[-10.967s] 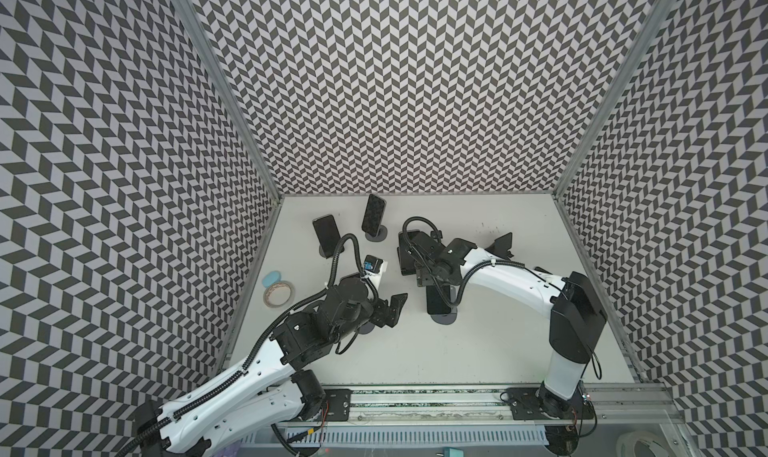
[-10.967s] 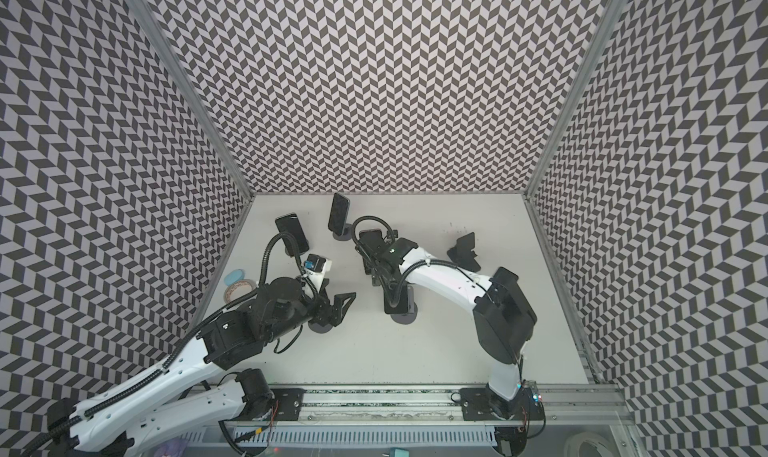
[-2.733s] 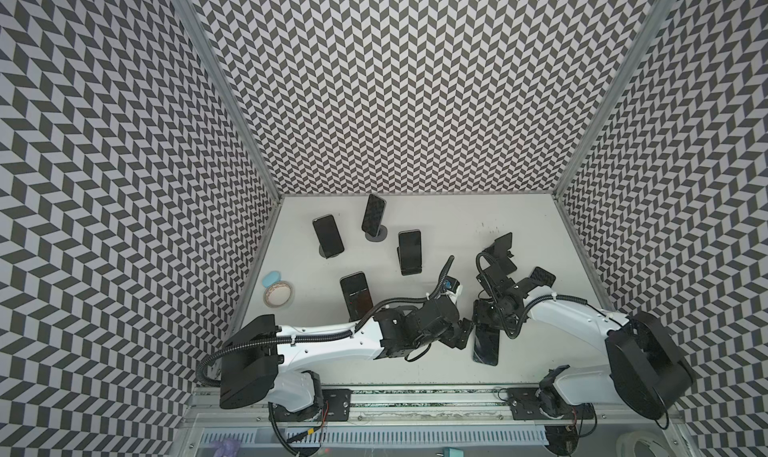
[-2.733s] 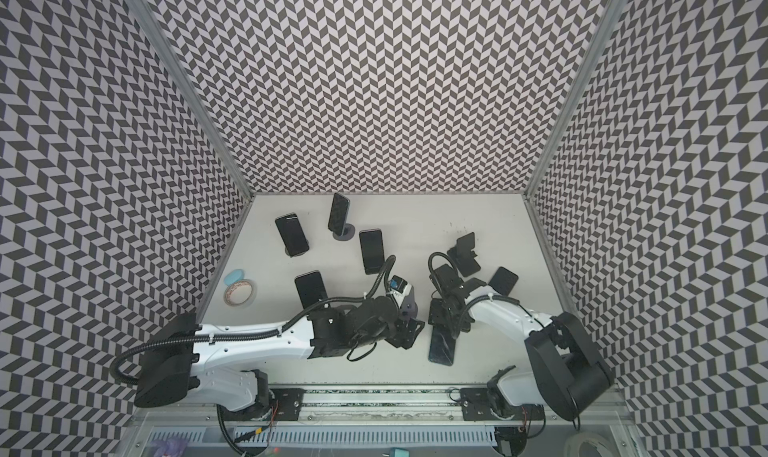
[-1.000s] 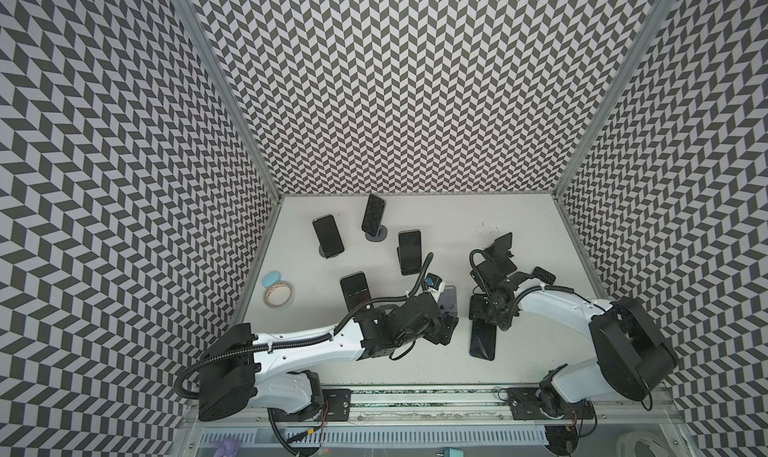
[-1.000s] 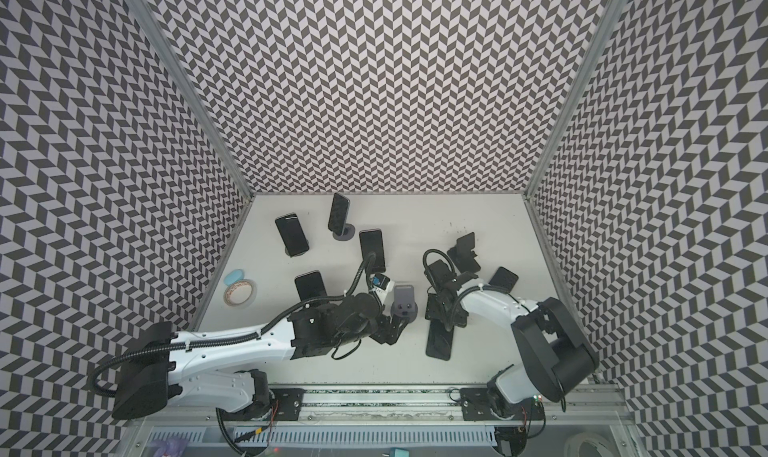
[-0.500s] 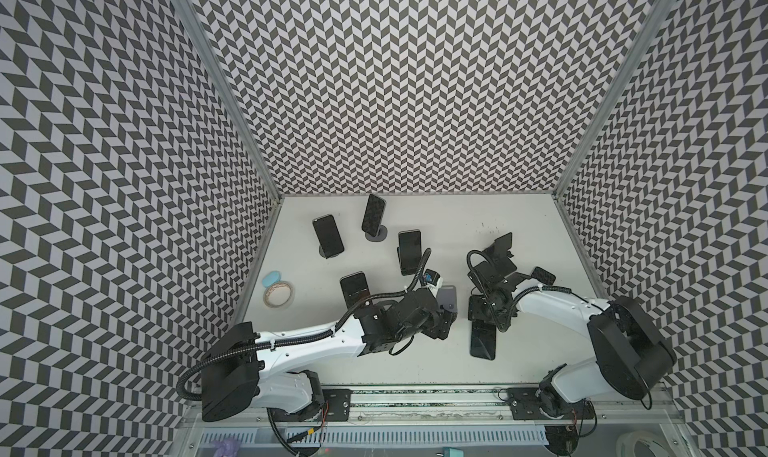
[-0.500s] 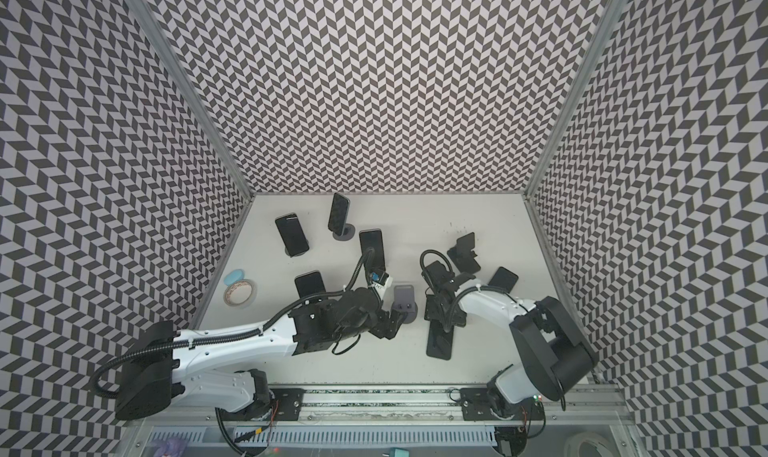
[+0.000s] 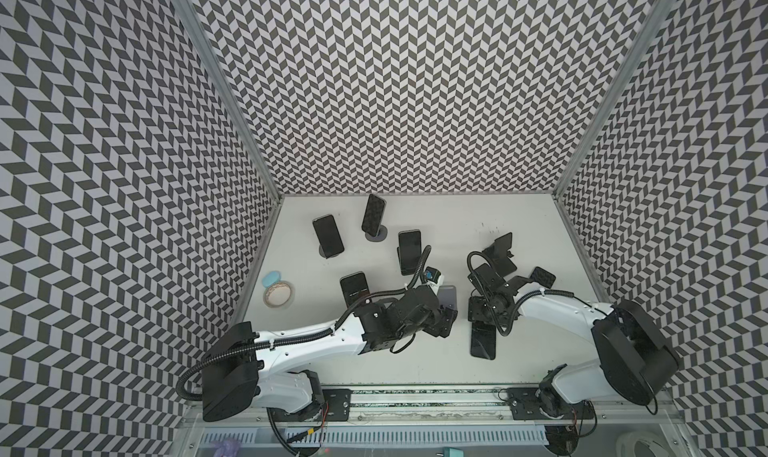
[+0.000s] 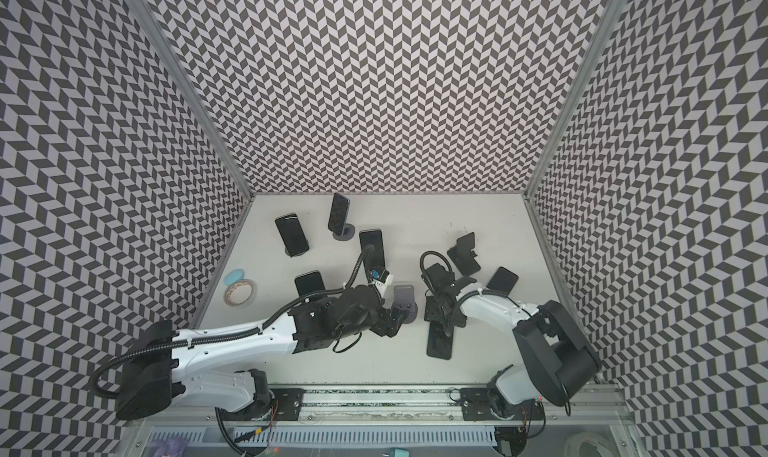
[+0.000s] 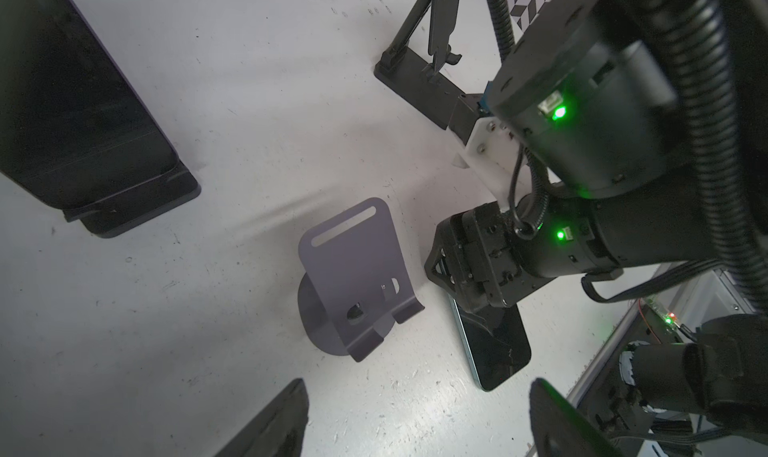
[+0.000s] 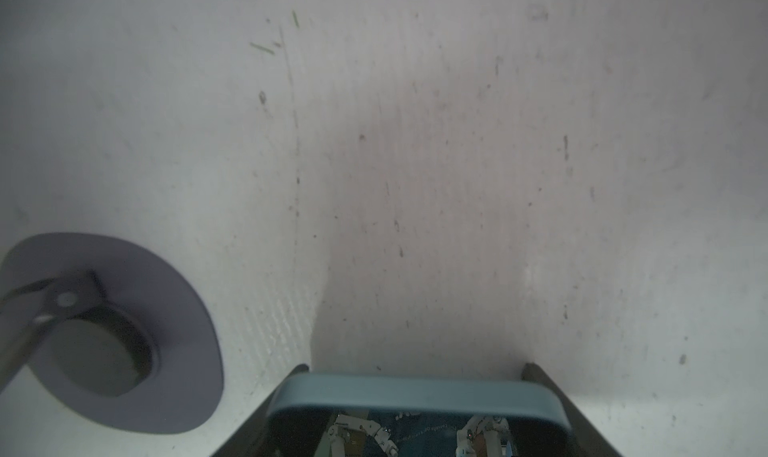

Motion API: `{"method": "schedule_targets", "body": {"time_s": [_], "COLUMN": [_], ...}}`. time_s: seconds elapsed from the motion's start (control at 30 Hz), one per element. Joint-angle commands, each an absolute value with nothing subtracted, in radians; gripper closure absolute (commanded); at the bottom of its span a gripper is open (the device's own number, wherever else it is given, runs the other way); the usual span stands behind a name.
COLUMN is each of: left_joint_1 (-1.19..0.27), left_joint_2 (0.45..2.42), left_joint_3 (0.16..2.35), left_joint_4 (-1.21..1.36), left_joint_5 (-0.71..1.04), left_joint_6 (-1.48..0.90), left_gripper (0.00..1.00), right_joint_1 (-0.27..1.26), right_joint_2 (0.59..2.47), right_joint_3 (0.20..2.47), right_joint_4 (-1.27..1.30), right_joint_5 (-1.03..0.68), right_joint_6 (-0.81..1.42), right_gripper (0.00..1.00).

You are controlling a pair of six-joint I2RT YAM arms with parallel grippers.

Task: Remove the phone from the phone stand
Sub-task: 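Set the teal-edged phone flat on the table and open the right gripper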

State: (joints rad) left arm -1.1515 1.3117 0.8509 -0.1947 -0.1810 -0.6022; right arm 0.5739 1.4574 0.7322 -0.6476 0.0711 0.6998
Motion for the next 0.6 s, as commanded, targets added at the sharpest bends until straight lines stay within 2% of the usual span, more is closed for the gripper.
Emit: {"method": "schedule_targets", "body": {"time_s": [0.0,0.33,0.57], "left_joint_1": [-1.152,-1.154,-1.154], "left_joint_2": [1.279,1.253,1.250], "left_joint_3": [0.827,0.821,0.820], "left_joint_4": [-0.180,-0.185,-0.192], "left_joint_5": [-0.173,-0.176,-0.187], "left_joint_6": [-0.648,-0.659,-0.663], "left_gripper": [0.16,0.16,0.16], "right_joint_1": [0.580,0.585,0.589], "right_joint_2": [1.474,1.461,1.476], "right_joint_3": [0.684,0.674,0.674], "right_joint_4": [-0.593,-0.587,-0.577], "right_joint_5": [0.090,0.092,0.104], "right_joint_6": [0.706,0.710,0.707], "right_gripper": [0.49,0.49,0.45]}}
